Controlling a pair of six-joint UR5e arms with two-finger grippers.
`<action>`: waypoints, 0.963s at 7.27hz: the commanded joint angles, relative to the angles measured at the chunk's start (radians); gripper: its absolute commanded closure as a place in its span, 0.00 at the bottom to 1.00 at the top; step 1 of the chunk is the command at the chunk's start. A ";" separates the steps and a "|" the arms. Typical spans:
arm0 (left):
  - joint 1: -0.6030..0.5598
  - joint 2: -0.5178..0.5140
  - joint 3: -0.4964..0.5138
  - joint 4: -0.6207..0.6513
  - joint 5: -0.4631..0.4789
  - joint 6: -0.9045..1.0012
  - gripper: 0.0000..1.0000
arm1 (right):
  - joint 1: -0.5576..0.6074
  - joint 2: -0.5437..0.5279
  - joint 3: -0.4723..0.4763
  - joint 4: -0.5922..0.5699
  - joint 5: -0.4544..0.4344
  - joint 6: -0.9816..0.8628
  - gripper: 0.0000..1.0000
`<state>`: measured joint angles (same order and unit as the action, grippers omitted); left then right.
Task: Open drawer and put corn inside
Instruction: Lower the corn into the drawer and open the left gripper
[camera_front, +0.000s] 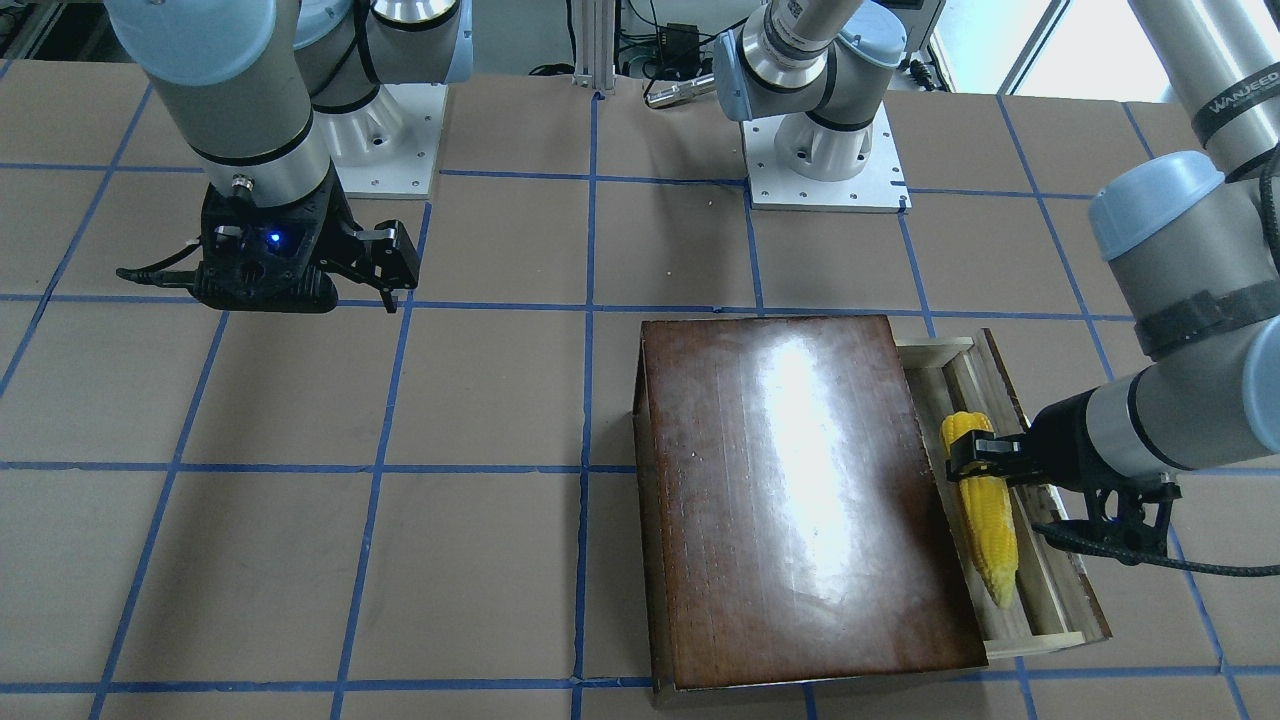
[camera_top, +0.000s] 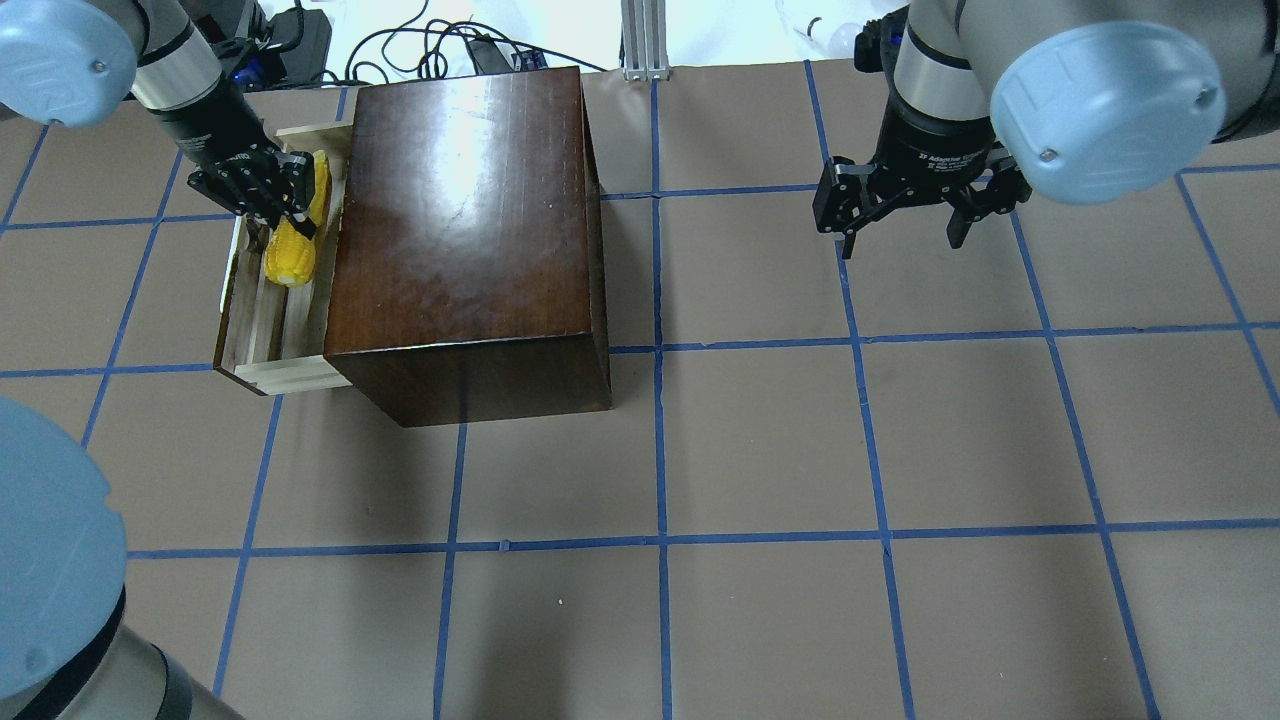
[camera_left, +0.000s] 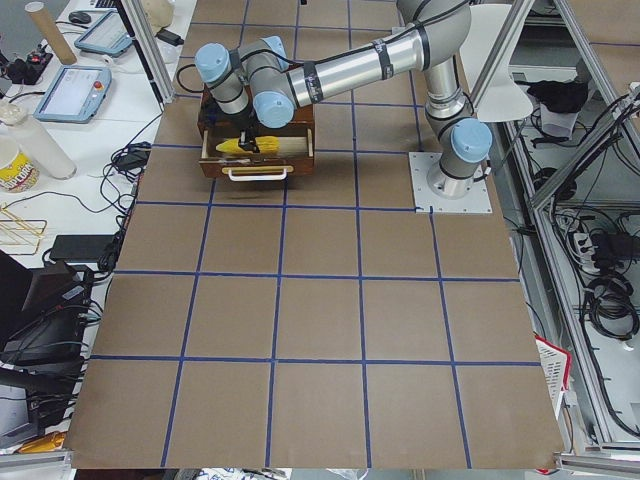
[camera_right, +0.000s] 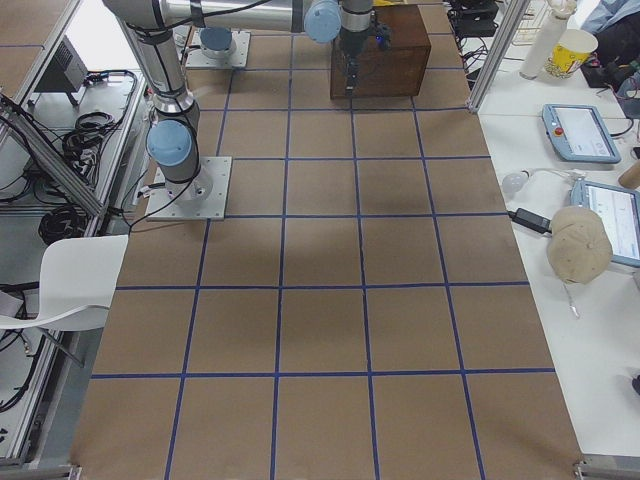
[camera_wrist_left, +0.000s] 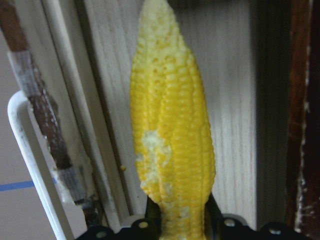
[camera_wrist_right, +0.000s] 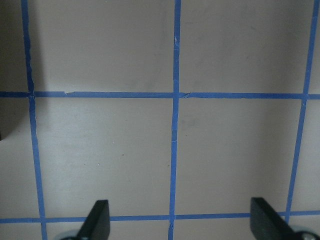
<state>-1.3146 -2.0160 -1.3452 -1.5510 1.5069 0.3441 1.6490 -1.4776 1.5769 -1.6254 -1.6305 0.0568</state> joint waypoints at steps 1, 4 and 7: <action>-0.005 0.016 0.005 -0.003 0.001 -0.004 0.00 | 0.000 0.000 0.000 0.001 0.000 0.000 0.00; -0.011 0.086 0.078 -0.036 0.010 -0.020 0.00 | 0.000 0.000 0.000 -0.001 0.000 0.000 0.00; -0.059 0.153 0.127 -0.122 -0.005 -0.083 0.00 | 0.000 0.000 0.000 0.001 0.000 0.000 0.00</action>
<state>-1.3405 -1.8955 -1.2300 -1.6309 1.5123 0.2837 1.6490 -1.4776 1.5769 -1.6256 -1.6306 0.0567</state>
